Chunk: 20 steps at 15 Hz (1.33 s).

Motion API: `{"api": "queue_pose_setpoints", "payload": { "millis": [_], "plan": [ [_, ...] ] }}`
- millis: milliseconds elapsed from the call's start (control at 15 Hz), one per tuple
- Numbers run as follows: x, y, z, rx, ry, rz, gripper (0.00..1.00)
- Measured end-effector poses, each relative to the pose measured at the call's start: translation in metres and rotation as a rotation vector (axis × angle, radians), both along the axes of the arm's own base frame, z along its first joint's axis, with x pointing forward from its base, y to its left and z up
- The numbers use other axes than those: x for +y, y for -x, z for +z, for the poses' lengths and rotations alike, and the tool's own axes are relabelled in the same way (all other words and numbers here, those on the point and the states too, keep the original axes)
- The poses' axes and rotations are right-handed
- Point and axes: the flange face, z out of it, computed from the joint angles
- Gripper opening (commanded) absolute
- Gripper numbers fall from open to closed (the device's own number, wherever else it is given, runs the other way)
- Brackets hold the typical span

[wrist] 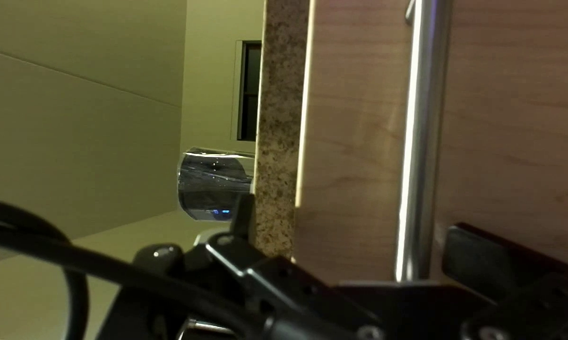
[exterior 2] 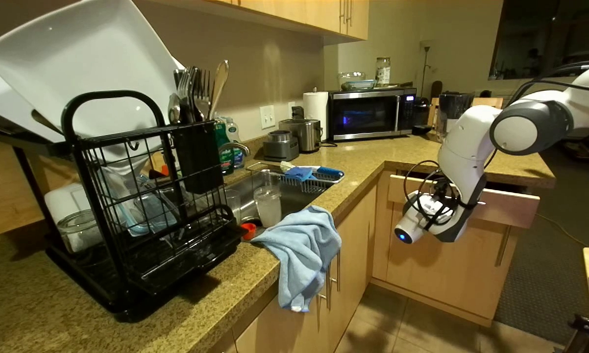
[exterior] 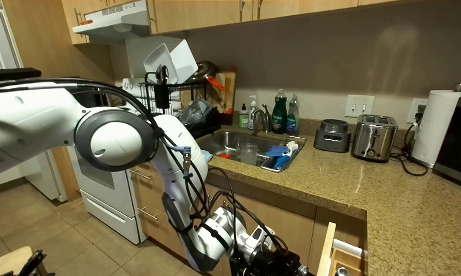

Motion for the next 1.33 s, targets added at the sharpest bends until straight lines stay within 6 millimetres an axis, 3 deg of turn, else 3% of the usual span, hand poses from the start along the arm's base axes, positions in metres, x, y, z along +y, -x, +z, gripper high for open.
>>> {"api": "queue_pose_setpoints", "payload": {
  "millis": [1000,1333],
  "plan": [
    [-0.019,0.015,-0.053,0.069,0.236,-0.061,1.00],
    [-0.031,0.030,-0.059,0.170,0.240,-0.111,1.00]
  ]
}}
